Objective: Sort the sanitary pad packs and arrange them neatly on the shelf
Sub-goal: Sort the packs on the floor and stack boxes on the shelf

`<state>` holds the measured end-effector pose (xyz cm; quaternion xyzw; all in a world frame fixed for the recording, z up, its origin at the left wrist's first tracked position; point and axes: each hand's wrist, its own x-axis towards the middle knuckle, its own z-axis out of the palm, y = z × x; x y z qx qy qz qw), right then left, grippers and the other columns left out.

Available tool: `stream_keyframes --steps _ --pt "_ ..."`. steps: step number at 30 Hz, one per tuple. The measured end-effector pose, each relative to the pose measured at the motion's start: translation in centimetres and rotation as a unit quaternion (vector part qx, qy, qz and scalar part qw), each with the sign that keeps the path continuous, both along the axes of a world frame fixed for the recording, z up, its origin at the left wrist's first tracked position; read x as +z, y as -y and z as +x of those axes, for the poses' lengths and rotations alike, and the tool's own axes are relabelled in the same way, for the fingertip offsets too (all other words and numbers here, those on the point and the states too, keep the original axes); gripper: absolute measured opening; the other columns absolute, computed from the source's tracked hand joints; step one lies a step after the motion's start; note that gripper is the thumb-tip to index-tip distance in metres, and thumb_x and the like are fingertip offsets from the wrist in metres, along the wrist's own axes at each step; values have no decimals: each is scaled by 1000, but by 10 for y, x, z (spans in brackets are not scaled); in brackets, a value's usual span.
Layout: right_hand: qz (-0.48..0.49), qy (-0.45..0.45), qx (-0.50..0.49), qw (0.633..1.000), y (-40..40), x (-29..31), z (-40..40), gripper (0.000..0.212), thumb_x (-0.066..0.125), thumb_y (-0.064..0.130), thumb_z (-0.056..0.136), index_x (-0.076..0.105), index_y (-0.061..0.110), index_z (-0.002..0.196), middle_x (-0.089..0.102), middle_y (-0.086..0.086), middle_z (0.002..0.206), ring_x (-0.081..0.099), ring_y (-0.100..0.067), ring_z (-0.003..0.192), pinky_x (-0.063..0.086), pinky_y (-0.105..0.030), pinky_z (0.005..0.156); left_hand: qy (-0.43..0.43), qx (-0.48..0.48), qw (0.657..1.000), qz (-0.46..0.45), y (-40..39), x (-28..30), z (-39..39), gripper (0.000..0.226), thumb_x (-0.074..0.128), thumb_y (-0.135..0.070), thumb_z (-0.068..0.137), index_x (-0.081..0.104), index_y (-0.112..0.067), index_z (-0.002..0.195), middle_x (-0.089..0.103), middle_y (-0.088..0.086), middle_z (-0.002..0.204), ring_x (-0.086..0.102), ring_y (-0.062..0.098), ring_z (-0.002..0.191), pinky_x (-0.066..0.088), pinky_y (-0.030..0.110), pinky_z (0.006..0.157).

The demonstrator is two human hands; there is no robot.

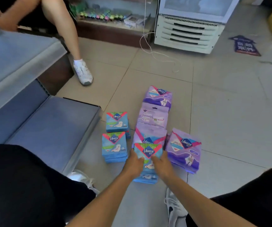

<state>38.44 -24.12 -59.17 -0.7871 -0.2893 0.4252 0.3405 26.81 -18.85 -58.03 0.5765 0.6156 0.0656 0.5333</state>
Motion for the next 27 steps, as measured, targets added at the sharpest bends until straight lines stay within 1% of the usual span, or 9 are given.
stream_keyframes --steps 3,5,8,11,15,18,20,23,27 --pt "-35 -27 -4 999 3 -43 7 37 59 27 83 51 19 118 65 4 114 64 -20 107 48 -41 98 7 6 1000 -29 2 -34 6 56 49 -11 96 25 -15 147 57 12 132 57 28 115 39 24 78" --pt "-51 -35 -2 998 4 -60 9 34 61 23 89 46 21 120 62 4 114 62 -19 107 48 -40 98 7 17 999 -42 3 -45 8 55 49 -10 95 26 -17 144 58 12 131 58 29 112 41 25 79" --pt "-41 -41 -6 998 4 -77 7 48 64 29 88 45 23 131 65 3 121 64 -20 109 51 -45 98 10 24 998 -60 3 -57 7 54 48 -8 96 25 -17 144 57 11 131 57 23 104 39 22 77" --pt "-51 -49 -11 997 5 -81 1 54 64 21 93 38 22 140 64 1 123 65 -20 107 53 -41 95 20 28 997 -71 3 -67 3 58 50 -8 97 22 -17 146 55 9 135 56 19 107 42 23 81" --pt "-43 -25 -20 999 7 -80 -1 50 61 19 94 38 22 138 61 4 119 63 -19 106 51 -34 91 32 15 997 -68 1 -76 2 61 53 -10 97 20 -19 148 53 6 137 56 19 114 47 25 86" --pt "-51 -32 -46 997 8 -82 3 47 61 19 94 40 22 136 60 5 117 63 -20 107 52 -38 94 44 -1 997 -64 1 -76 3 60 55 -9 96 23 -20 145 54 4 137 56 19 116 48 26 91" --pt "-52 -31 -51 997 8 -82 5 45 61 19 94 41 22 134 60 3 119 63 -20 106 52 -40 95 43 -15 997 -68 2 -75 3 60 55 -9 96 23 -21 145 54 3 136 56 17 115 46 22 88" --pt "-59 -29 -38 997 9 -82 6 41 60 18 96 41 21 131 59 1 121 61 -17 103 52 -36 93 33 -31 996 -73 4 -75 3 63 55 -10 97 19 -20 147 52 4 138 54 12 110 45 13 76" --pt "-55 -4 -40 998 7 -77 3 40 62 20 94 41 24 128 60 -1 125 62 -19 106 54 -38 92 15 -37 997 -68 2 -72 4 65 56 -13 97 15 -19 148 51 4 138 51 9 105 44 11 72"
